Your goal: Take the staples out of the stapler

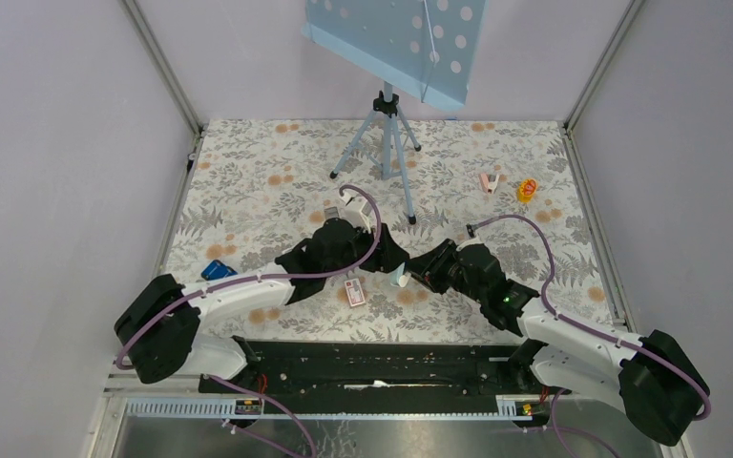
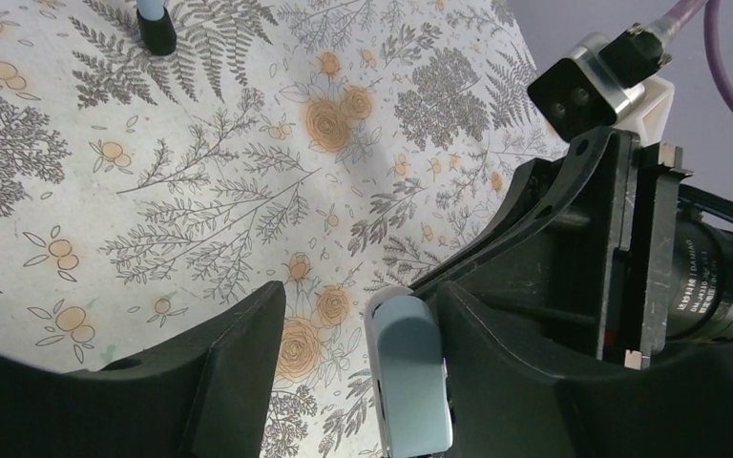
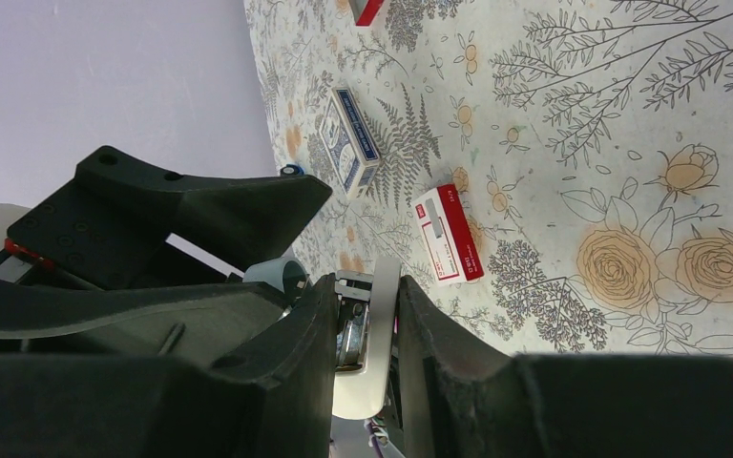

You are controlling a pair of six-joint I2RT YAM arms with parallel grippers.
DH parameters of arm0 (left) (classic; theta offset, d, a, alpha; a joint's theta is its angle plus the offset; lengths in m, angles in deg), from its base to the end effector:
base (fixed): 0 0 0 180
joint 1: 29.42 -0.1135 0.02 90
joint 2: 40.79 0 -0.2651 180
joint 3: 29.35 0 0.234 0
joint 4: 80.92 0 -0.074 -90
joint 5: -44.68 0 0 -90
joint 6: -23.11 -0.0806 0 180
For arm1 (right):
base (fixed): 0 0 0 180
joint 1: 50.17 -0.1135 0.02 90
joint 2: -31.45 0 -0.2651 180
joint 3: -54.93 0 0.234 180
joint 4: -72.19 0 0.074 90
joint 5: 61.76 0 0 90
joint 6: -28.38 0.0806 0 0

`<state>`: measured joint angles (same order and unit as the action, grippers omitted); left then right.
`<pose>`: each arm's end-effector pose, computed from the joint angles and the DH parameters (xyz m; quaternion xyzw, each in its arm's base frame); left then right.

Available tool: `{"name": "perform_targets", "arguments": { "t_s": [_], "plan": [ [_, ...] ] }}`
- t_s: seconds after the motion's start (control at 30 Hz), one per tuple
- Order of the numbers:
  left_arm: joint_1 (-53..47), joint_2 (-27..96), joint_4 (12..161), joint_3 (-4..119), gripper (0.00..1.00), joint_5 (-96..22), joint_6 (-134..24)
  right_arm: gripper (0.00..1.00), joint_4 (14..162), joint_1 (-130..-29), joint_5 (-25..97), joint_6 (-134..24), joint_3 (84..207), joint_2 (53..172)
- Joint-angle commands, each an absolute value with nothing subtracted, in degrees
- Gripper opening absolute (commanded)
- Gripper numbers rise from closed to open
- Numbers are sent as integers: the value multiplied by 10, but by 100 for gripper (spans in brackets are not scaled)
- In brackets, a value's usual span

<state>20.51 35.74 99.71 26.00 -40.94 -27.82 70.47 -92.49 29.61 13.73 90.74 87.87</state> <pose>0.2019 -0.2496 0.2326 0.0994 0.8155 -0.4214 0.3840 0.1752 0.1621 0.2019 0.2246 0.7819 0.5026 0.2926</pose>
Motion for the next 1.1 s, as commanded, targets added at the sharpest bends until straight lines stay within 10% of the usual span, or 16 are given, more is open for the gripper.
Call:
{"name": "perform_targets", "arguments": {
  "t_s": [0.0,0.47,0.93,1.07],
  "plan": [
    [212,366,1015,283,61,-392,-285,0,681,-930,286,138,928,872],
    [215,360,1019,273,0,-386,-285,1,736,-930,248,167,916,865],
    [215,329,998,262,0,-423,-297,0,784,-930,235,278,876,889],
    [215,336,996,262,16,-406,-297,0,756,-930,232,232,891,879]
  ]
}}
